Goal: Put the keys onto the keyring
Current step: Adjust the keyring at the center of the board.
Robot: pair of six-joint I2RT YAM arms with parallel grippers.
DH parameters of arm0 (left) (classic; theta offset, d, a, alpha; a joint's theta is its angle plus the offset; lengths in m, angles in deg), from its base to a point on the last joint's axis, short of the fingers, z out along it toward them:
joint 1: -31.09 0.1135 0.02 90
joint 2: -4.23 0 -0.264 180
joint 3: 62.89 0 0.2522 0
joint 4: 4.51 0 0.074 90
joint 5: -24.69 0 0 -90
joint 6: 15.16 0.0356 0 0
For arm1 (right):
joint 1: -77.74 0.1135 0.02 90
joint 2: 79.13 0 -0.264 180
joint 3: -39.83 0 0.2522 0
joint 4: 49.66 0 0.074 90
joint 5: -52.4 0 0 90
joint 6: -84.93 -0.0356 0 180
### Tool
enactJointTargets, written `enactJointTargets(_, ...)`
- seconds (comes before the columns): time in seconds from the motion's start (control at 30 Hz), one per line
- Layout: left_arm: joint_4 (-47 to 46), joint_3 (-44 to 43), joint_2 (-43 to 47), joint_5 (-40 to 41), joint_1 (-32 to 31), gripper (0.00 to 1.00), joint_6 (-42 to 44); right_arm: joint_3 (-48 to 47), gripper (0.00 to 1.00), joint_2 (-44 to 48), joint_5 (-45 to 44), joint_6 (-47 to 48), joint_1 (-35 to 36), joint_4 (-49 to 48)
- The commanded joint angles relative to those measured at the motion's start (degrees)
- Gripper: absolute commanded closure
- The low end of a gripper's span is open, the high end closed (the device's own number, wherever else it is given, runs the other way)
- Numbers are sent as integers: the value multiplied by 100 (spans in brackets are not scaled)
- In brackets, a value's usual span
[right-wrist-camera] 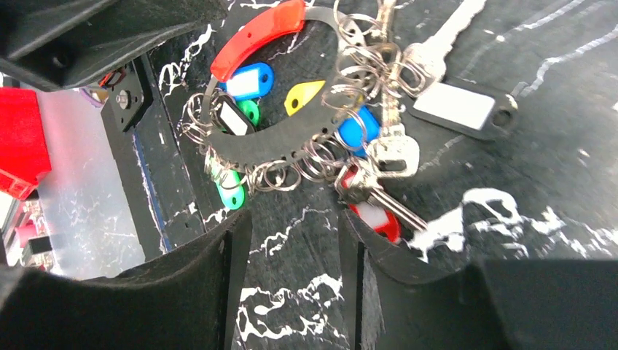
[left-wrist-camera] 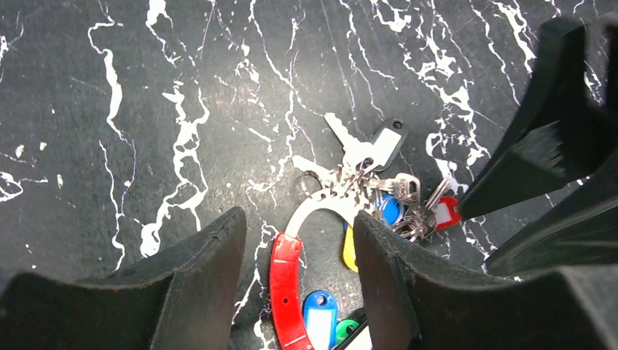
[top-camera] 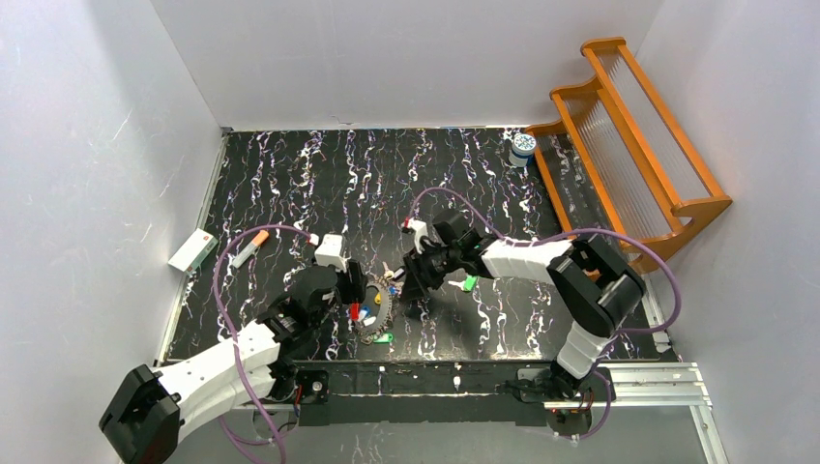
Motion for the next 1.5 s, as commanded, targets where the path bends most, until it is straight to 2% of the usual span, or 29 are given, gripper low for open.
enactJointTargets(0.0, -166, 224, 185, 172, 13, 46, -243, 255, 44, 386, -111, 209, -175, 12)
enactJointTargets(0.33, 139, 175, -90, 105, 15, 46, -730, 226, 44, 249, -152, 381, -75, 152)
enactJointTargets(0.53, 241, 233, -263, 148, 14, 49, -934, -62, 48, 31, -368, 490, 131, 339)
enactJointTargets(0.83, -660, 426, -930, -374, 17, 51, -830, -114, 52, 5, -511, 437, 166, 448)
enactJointTargets(1.17, -1757, 216, -2060, -824, 13, 64, -546, 216, 54, 284, -582, 72, 124, 180)
enactJointTargets(1.3, -2000, 21, -2510, -1050, 15, 66, -567, 323, 54, 324, -713, 48, 69, 194)
enactJointTargets(1.47, -1983, -53, -2340, -843, 17, 62, -299, 507, 55, 583, -1007, 68, 50, 231)
